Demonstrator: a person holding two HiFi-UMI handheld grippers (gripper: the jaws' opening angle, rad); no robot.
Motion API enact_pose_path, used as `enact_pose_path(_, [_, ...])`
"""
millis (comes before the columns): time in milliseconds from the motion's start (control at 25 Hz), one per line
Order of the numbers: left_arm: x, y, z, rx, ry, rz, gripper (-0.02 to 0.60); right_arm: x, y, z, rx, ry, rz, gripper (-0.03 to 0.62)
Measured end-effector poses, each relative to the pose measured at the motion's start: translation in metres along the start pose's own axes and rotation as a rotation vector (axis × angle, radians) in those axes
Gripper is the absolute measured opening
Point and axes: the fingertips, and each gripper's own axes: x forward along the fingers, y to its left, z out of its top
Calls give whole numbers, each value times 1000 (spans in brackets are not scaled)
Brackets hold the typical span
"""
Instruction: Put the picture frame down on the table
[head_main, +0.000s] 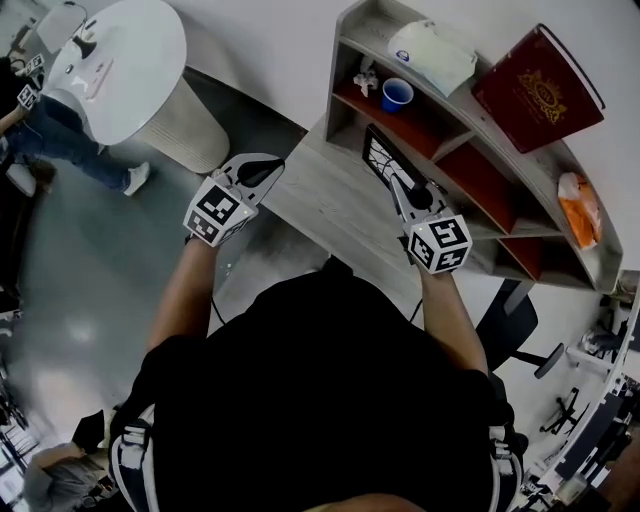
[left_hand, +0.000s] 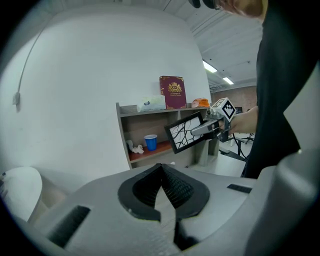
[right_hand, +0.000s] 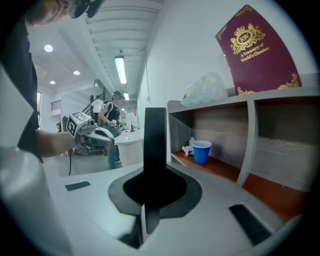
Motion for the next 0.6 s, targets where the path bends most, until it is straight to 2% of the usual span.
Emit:
enact_pose_path(120, [5,10,7,4,-34,51,17,11,-4,-4,-15,12,25,16])
enact_pose_path(280, [7,22,24,39,-130,145,17,23,-9,-13,-8,36,59,16])
enact_pose_path(400, [7,25,32,46,-174,175,17,31,-8,-17,4,41,81,16])
enact_pose_path(600, [1,23,52,27,-306,200,17,46,-1,-31,7,69,123,17])
